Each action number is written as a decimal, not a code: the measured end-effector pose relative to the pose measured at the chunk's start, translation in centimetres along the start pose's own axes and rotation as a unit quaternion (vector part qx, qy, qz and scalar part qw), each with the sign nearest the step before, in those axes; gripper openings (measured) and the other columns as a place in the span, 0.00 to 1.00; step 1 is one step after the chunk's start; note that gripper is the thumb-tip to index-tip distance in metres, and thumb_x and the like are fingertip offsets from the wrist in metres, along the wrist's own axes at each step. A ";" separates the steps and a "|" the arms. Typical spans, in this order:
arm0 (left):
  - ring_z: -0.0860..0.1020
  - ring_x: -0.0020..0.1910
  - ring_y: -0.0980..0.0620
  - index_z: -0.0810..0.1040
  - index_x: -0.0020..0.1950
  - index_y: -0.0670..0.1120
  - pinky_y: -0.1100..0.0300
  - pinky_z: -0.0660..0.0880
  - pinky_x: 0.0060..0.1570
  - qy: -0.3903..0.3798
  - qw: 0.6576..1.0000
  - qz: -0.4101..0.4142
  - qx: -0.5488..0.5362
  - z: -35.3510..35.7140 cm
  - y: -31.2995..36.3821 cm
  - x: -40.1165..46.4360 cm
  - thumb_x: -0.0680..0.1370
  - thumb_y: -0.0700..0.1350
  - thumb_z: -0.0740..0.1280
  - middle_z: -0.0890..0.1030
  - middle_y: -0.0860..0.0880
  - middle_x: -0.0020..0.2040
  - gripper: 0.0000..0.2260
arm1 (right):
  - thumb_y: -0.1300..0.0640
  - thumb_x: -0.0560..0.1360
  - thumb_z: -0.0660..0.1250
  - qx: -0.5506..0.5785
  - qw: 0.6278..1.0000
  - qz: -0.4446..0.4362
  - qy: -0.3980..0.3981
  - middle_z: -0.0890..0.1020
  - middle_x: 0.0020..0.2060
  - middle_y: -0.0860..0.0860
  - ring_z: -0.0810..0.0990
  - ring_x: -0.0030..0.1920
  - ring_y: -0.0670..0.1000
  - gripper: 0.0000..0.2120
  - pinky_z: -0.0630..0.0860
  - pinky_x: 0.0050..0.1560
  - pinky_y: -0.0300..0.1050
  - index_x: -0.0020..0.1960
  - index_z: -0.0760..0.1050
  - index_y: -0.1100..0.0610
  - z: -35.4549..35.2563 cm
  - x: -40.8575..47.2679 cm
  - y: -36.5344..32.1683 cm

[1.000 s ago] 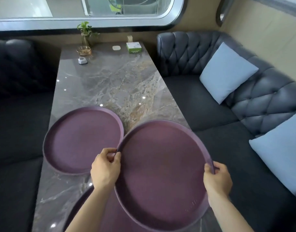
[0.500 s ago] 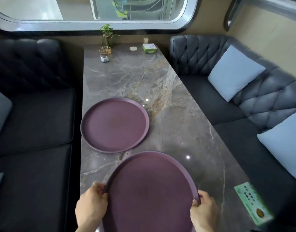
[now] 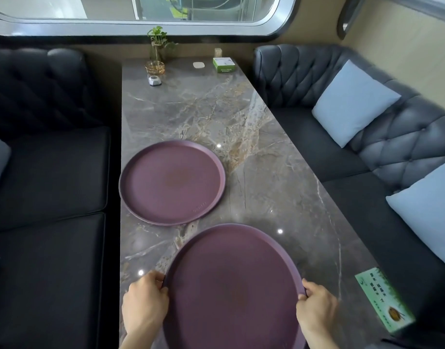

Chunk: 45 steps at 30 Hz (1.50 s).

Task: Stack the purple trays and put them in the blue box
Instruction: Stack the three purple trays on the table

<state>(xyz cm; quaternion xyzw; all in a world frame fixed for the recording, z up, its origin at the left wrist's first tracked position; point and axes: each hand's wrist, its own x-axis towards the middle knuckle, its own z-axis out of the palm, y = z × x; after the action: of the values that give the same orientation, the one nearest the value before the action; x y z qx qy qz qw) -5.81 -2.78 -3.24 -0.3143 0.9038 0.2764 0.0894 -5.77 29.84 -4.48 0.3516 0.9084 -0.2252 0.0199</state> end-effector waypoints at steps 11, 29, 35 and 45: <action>0.82 0.47 0.48 0.74 0.34 0.62 0.56 0.77 0.44 -0.101 0.992 -0.066 -0.043 -1.7 0.3 1.2 0.65 0.43 0.74 0.84 0.56 0.41 0.14 | 0.61 0.69 0.70 -0.155 0.986 -0.017 -0.053 0.84 0.40 0.51 0.82 0.44 0.57 0.12 0.79 0.42 0.46 0.49 0.81 0.47 -1.5 0.8 -1.2; 0.76 0.64 0.42 0.66 0.74 0.50 0.46 0.71 0.62 0.073 0.929 -0.220 -0.289 -4.7 5.3 20.2 0.71 0.54 0.71 0.79 0.47 0.66 0.33 | 0.48 0.71 0.73 0.065 0.966 -0.129 -0.214 0.86 0.50 0.50 0.81 0.57 0.53 0.13 0.72 0.57 0.43 0.55 0.82 0.50 4.7 15.0 -26.4; 0.78 0.62 0.43 0.75 0.69 0.51 0.47 0.74 0.61 0.079 0.929 -0.241 -0.271 -3.3 5.3 23.5 0.70 0.47 0.73 0.83 0.51 0.60 0.26 | 0.53 0.76 0.70 0.235 0.907 -0.061 -0.343 0.65 0.76 0.53 0.67 0.73 0.53 0.35 0.67 0.67 0.51 0.78 0.58 0.47 8.9 15.4 -31.6; 0.83 0.52 0.50 0.82 0.62 0.48 0.51 0.76 0.61 0.057 0.903 -0.154 -0.397 -7.2 5.6 19.6 0.66 0.29 0.71 0.86 0.51 0.51 0.26 | 0.50 0.77 0.68 0.223 0.959 -0.037 -0.173 0.77 0.66 0.56 0.76 0.65 0.57 0.27 0.70 0.66 0.51 0.72 0.69 0.58 6.0 14.3 -28.8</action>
<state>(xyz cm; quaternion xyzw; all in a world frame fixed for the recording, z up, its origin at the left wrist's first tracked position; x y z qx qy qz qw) -24.55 -13.29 -1.36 -0.4740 0.6631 0.5769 -0.0526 -35.91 17.50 -1.28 0.2691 0.8303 -0.4798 0.0891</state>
